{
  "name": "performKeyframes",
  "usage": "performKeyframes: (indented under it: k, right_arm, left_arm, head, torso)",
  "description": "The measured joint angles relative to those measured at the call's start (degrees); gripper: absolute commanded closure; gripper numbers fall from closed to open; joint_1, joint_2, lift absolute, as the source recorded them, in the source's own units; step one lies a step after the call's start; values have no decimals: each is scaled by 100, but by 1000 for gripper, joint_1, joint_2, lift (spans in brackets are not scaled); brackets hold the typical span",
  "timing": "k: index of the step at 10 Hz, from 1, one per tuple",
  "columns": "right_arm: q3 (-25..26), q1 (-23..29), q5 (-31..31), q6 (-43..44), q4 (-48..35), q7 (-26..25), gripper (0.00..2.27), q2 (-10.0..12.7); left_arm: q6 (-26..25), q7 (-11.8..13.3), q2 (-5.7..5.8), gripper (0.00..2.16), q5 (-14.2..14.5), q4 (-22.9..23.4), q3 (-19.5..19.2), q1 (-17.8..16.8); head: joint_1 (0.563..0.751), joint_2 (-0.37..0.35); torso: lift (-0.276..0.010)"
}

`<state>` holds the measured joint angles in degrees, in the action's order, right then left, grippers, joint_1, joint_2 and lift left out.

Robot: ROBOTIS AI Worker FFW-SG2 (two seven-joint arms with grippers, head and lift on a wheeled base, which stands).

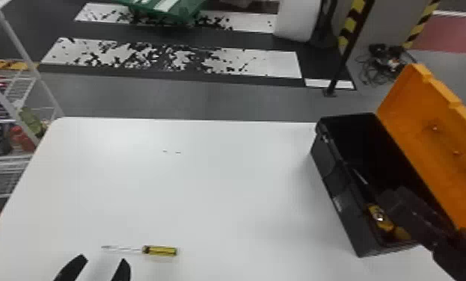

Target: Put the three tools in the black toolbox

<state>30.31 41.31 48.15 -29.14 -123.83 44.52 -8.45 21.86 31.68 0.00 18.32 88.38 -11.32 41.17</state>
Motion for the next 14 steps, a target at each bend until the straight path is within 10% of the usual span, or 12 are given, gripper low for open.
performKeyframes:
  k: [14]
  right_arm:
    - [192, 113, 283, -1, -36, 130, 76, -188]
  left_arm:
    - [-495, -267, 0, 80, 89, -646, 214, -682]
  head:
    - [695, -100]
  torso:
    - [-55]
